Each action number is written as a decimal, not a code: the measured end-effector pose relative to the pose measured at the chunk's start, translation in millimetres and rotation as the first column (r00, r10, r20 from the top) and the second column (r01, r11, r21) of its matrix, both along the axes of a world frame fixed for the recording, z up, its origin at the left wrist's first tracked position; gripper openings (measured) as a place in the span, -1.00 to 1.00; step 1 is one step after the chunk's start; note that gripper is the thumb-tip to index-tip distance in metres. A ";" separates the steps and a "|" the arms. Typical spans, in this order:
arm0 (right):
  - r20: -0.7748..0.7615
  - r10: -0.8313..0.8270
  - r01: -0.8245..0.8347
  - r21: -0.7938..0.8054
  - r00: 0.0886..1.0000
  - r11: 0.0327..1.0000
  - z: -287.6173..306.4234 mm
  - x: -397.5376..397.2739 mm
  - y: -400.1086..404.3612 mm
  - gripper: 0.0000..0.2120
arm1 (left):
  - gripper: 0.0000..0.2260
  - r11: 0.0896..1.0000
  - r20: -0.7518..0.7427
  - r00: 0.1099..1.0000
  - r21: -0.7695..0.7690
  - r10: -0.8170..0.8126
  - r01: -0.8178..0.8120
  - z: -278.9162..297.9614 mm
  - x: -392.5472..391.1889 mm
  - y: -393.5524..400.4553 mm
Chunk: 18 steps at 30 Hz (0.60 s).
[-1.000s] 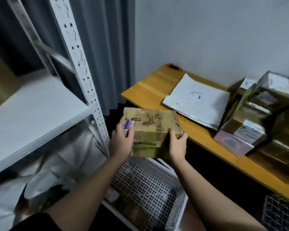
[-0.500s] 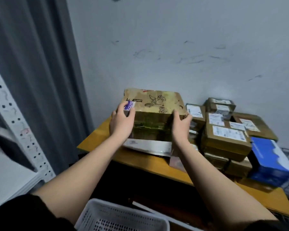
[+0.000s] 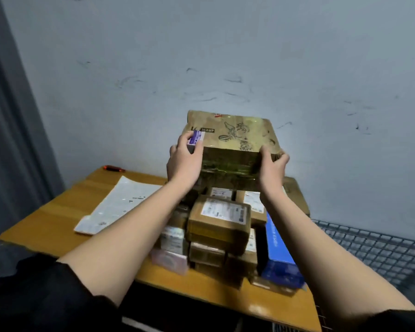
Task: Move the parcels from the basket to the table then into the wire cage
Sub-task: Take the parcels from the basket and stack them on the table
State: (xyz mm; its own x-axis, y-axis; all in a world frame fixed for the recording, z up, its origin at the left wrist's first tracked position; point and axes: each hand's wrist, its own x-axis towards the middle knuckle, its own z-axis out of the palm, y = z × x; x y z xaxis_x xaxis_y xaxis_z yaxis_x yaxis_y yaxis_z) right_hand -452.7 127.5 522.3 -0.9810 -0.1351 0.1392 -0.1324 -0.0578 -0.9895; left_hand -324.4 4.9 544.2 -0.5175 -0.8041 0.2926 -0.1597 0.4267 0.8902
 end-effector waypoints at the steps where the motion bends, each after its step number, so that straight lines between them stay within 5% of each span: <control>1: 0.011 -0.008 0.008 0.009 1.000 1.000 -0.7 -14.5 11.3 -0.45 | -0.65 1.000 0.009 1.000 0.012 -0.007 0.007 -2.0 -14.8 10.6; 18: 0.158 -0.094 0.099 -0.024 0.983 0.995 -19.2 -164.1 112.7 -0.52 | -0.63 0.875 -0.060 0.903 0.230 -0.425 0.427 -27.1 -188.7 63.1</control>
